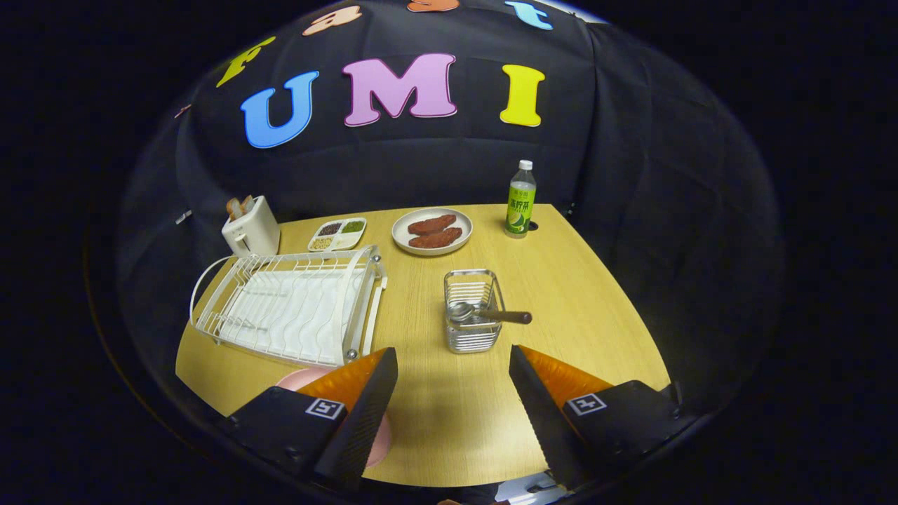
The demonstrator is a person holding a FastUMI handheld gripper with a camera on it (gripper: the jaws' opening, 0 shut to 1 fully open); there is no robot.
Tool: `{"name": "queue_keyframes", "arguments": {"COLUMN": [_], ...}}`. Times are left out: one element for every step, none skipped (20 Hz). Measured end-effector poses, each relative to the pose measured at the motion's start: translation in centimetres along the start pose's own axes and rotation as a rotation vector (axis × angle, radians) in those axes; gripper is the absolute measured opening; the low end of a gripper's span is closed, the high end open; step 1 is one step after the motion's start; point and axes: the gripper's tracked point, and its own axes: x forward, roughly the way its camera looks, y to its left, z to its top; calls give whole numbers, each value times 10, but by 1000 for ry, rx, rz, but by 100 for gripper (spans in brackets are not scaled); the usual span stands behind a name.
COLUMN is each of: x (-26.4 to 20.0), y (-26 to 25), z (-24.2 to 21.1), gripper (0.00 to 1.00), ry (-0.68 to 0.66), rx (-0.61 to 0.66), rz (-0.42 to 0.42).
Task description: Take the plate from the dish rack, then take the spoon from the basket and place it into the plate.
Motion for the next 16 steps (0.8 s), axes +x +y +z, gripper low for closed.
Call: {"name": "queue_keyframes", "arguments": {"x": [0,1,2,5,9,14,21,28,36,44,53,62,70,76,82,88], "y": [-6,-12,-17,-22,-25,-31,-35,-38,-40,-43,-47,-51,-52,-54,-54,-54], "z": [6,11,14,16,16,16,14,13,10,7,4,1,-1,-2,-3,-2], "gripper": [99,99,99,99,99,99,99,99,98,96,94,89,87,81,79,76], "ry": [-6,-10,-11,-9,-1,6,18,27,43,59,73,88,99,107,115,119], "rx": [5,7,8,4,-6,-20,-34,-45,-56,-71,-89,-102,-107,-107,-108,-110], "rz": [-4,-7,-8,-7,-4,-5,-4,-1,8,20,21,23,27,32,39,45]}}
